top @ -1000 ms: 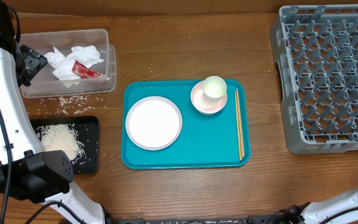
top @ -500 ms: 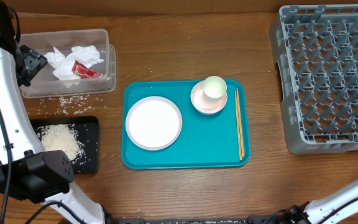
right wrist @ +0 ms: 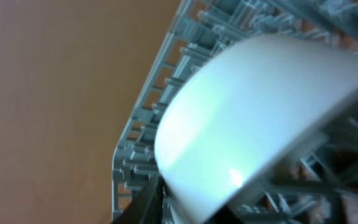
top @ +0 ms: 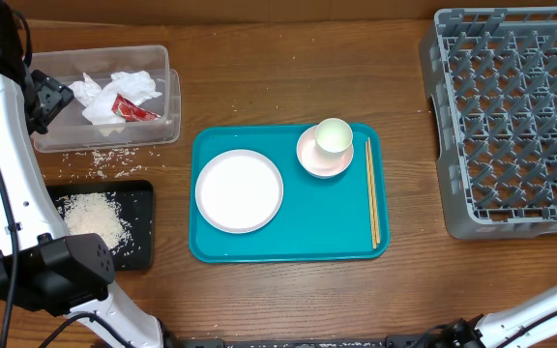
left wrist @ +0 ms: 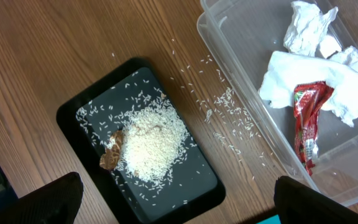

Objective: Sort waste into correct bins and load items into the dishwasher
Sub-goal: 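Lower the white bowl into the grey dish rack and release, then raise the right gripper from the rack and move to the white cup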

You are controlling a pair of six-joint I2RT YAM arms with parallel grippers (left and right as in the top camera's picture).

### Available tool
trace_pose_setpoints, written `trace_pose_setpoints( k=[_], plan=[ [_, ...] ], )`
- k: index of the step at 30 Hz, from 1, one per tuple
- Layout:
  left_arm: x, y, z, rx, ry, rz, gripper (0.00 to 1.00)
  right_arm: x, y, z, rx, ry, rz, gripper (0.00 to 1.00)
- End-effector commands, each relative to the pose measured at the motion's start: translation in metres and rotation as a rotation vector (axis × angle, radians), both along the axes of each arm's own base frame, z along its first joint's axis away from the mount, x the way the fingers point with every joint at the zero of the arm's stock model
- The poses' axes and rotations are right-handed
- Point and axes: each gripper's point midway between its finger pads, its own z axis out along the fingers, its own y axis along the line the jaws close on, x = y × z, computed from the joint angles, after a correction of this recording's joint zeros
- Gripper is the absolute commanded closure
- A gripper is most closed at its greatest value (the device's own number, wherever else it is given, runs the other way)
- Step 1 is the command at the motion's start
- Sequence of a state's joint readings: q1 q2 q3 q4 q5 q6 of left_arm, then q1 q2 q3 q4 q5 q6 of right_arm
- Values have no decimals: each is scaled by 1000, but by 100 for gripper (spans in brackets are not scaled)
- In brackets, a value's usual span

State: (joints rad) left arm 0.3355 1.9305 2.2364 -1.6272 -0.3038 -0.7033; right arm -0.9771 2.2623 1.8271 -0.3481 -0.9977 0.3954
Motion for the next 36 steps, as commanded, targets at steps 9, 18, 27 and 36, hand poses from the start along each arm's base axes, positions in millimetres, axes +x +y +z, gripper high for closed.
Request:
trace_pose_setpoints(
  k=[9,18,27,36],
  plan=[
    [-1,4,5,22,-6,1,0,-61,-41,79,-75,66,-217,62],
    [-1,4,5,22,-6,1,0,-40,-25,129,-244,48,-263,64],
    [-1,4,5,21,-6,1,0,-7,-44,54,-519,477,-664,71],
    [-1,4,5,22,-6,1,0,4,-40,-17,-567,660,-688,94]
  ],
)
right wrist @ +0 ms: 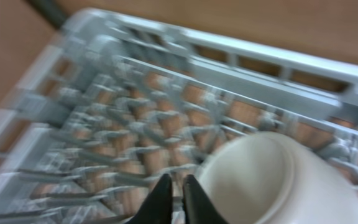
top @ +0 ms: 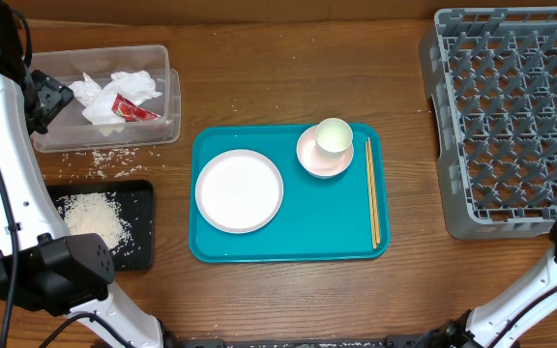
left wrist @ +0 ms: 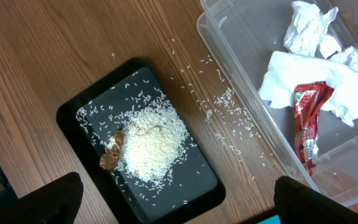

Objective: Sort waste into correct bins and load items into the dishwasher
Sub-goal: 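Raise the right gripper from the rack and move to the white cup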

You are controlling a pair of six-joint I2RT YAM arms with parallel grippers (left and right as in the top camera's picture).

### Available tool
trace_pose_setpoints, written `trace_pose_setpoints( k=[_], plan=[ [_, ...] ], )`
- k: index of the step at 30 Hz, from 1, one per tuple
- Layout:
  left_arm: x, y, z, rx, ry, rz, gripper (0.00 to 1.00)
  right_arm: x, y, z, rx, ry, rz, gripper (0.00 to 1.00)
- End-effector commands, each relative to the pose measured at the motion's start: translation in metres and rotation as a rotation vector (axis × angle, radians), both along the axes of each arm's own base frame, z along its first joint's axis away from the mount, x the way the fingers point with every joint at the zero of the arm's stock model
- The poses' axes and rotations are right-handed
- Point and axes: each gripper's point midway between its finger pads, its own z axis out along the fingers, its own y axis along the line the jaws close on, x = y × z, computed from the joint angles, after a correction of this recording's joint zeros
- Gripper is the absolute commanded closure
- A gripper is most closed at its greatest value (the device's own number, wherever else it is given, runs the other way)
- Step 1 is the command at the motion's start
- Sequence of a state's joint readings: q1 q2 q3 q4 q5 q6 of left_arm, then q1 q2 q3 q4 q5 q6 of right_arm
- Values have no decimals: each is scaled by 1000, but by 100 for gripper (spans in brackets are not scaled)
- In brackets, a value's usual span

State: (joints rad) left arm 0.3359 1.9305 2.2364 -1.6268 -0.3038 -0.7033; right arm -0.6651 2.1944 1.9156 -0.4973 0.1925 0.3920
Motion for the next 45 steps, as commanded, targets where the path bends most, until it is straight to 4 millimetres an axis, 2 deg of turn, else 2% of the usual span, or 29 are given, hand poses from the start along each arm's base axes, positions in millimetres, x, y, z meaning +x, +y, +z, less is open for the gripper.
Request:
trace_pose_setpoints(
  k=[1,5,8,14,16,18,19,20,21,22,24,25,26,30,32,34,37,39,42,45],
  plan=[
    [-1,4,5,21,-6,1,0,-32,-24,-26,-25,119,-128,96],
    [-1,4,5,22,-6,1,0,-51,-28,-25,-30,176,-175,96],
    [-1,4,5,22,-6,1,0,-66,-28,0,-63,190,-214,96],
    [-1,4,5,21,-6,1,0,-74,-16,73,-119,82,-210,96],
    [-1,4,5,21,-6,1,0,-68,5,103,-91,4,-128,96],
    [-1,4,5,21,-6,1,0,-57,39,126,-13,-84,16,96],
    [-1,4,5,21,-6,1,0,-49,67,141,54,-150,134,96],
    [-1,4,5,22,-6,1,0,-43,92,152,117,-202,237,91],
    [-1,4,5,22,-6,1,0,-40,119,165,185,-258,347,76],
    [-1,4,5,22,-6,1,0,-40,170,189,311,-352,542,0],
    [-1,4,5,21,-6,1,0,-45,215,207,428,-413,699,0],
    [-1,4,5,22,-6,1,0,-46,227,209,462,-422,735,0],
    [-1,4,5,21,-6,1,0,-47,247,210,526,-424,789,0],
    [-1,4,5,21,-6,1,0,-49,309,193,625,-328,933,0],
    [-1,4,5,22,-6,1,0,-52,351,182,606,-240,1072,0],
    [-1,4,5,21,-6,1,0,-52,383,177,550,-187,1198,0],
    [-1,4,5,21,-6,1,0,-50,421,173,510,-136,1296,0],
    [-1,4,5,22,-6,1,0,-47,440,176,500,-146,1345,0],
    [-1,4,5,22,-6,1,0,-45,464,177,519,-145,1383,0],
    [-1,4,5,21,-6,1,0,-41,488,165,498,-90,1417,0]
  ],
)
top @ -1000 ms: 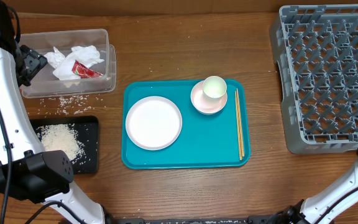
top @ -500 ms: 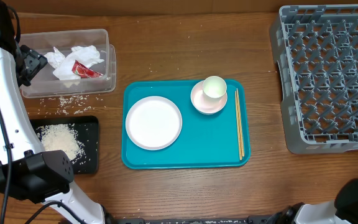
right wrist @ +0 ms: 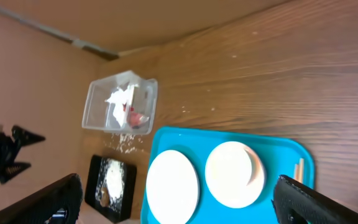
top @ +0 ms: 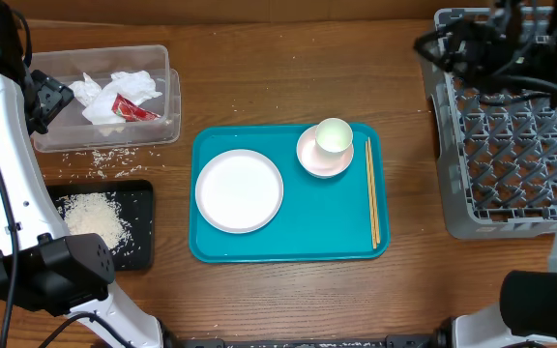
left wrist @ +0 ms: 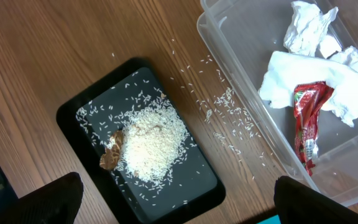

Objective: Sort waste into correct bins and load items into the dishwasher
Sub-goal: 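Raise the right gripper from the rack and move to the white cup, then grasp the white cup rim with the right gripper and lift it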

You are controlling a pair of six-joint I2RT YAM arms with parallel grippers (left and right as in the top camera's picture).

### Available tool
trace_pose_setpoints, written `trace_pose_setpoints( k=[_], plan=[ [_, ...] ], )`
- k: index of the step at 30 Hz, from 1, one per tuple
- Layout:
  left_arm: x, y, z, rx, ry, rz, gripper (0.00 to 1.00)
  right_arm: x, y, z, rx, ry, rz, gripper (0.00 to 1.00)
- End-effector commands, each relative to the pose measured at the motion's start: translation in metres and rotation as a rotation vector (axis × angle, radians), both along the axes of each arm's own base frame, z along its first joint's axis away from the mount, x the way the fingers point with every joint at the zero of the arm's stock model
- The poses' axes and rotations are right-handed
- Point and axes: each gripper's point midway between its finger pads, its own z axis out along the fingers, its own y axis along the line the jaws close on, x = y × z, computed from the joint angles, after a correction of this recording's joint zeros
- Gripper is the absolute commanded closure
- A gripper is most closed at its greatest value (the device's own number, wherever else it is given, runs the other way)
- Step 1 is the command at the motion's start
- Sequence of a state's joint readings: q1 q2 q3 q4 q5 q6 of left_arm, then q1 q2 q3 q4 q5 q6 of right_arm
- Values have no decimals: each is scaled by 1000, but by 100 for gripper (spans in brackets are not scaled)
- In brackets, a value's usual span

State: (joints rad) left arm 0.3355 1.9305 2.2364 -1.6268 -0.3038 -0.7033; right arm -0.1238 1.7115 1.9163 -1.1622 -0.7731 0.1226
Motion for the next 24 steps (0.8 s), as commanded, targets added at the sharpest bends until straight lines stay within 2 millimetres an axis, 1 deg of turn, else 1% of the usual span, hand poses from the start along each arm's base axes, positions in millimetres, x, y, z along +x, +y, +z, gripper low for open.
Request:
trace_pose_setpoints(
  k=[1,2,5,8,11,14,16,17,22,24],
  plan=[
    [-1,4,5,22,-6,1,0,5,26,-20,-99,19,35,0],
    [-1,4,5,21,-6,1,0,6,31,-29,-136,32,34,0],
    [-1,4,5,21,-6,1,0,15,49,-62,-277,94,-11,0],
    [-1,4,5,21,-6,1,0,24,69,-95,-433,116,-35,0],
    [-1,4,5,21,-6,1,0,24,94,-124,-521,158,-42,0],
    [-1,4,5,21,-6,1,0,15,122,-153,-576,213,-16,0],
    [-1,4,5,22,-6,1,0,7,130,-168,-618,257,-38,1],
    [-1,4,5,22,-6,1,0,3,133,-177,-644,284,-51,4],
    [-1,4,5,21,-6,1,0,-13,144,-200,-693,354,-16,13],
    [-1,4,5,21,-6,1,0,-14,146,-208,-706,364,-8,15]
  ],
)
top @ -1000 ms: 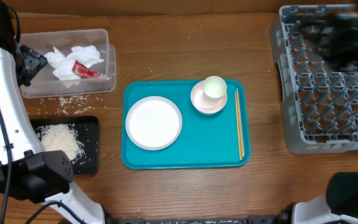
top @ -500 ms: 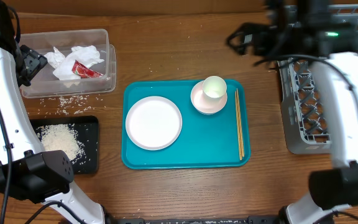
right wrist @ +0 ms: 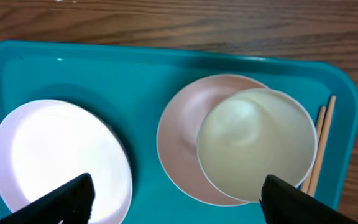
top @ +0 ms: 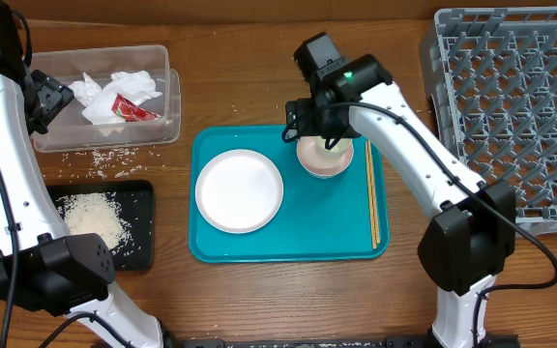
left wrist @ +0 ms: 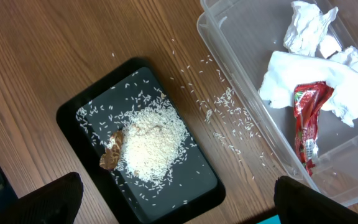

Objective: Sort waste into correct bins and load items into the dishwasher
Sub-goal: 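Grasp the white cup rim with the right gripper and lift it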

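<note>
On the teal tray (top: 288, 232) lie a white plate (top: 239, 190), a pink saucer (right wrist: 185, 134) with a pale green bowl (right wrist: 257, 143) on it, and wooden chopsticks (top: 373, 198). My right gripper (right wrist: 177, 186) hangs open just above the saucer and bowl, its fingers on either side of them and holding nothing. In the overhead view the right gripper (top: 315, 135) covers most of the bowl. The grey dish rack (top: 511, 116) stands at the right. My left gripper (left wrist: 179, 186) is open high over the black tray.
A clear bin (top: 104, 97) at the back left holds crumpled tissues (left wrist: 316, 81) and a red sachet (left wrist: 306, 118). The black tray (left wrist: 185, 180) with a heap of rice (left wrist: 148, 143) sits at the front left. Loose rice grains (left wrist: 222, 118) lie on the wood between them.
My right arm was over the rack's far left corner, looking down across the table. It is now low over the saucer and bowl on the teal tray, open. The left arm is unmoved.
First my right wrist view showed a white bowl close against the dish rack. Then the bowl sat among the rack's pegs with the fingers close together beside it. Later the gripper was high by the rack, open and empty. Now it hangs over the tray.
</note>
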You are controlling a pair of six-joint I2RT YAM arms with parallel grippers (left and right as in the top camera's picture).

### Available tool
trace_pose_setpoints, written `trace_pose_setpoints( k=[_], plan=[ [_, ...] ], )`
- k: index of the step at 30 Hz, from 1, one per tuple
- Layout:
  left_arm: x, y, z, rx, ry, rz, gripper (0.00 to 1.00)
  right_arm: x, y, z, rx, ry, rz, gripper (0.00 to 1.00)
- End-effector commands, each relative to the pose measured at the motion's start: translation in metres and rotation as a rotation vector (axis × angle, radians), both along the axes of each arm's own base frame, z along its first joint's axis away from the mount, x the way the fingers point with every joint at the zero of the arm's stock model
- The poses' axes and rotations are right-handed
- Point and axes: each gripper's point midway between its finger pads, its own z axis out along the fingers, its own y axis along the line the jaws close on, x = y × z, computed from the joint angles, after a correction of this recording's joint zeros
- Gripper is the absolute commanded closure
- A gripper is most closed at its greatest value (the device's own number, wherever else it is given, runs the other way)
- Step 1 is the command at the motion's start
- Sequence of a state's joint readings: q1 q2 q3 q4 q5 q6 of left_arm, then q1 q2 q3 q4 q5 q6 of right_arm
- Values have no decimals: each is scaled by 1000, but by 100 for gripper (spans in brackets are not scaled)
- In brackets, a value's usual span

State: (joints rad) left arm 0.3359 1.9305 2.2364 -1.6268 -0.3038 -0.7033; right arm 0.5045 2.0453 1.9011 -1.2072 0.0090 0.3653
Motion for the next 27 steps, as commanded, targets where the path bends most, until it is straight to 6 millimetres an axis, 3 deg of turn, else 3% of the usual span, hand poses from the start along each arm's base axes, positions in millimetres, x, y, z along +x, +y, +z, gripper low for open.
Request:
trace_pose_setpoints(
  k=[1,11,19,25,27],
  plan=[
    [-1,4,5,21,-6,1,0,4,-5,-17,-54,12,-39,16],
    [-1,4,5,22,-6,1,0,3,-6,-47,-81,46,-38,20],
    [-1,4,5,21,-6,1,0,6,-6,-46,-82,31,-44,34],
    [-1,4,5,21,-6,1,0,10,-8,-46,-95,12,-49,58],
    [-1,4,5,21,-6,1,0,11,-8,-45,-98,9,-46,59]
  ],
)
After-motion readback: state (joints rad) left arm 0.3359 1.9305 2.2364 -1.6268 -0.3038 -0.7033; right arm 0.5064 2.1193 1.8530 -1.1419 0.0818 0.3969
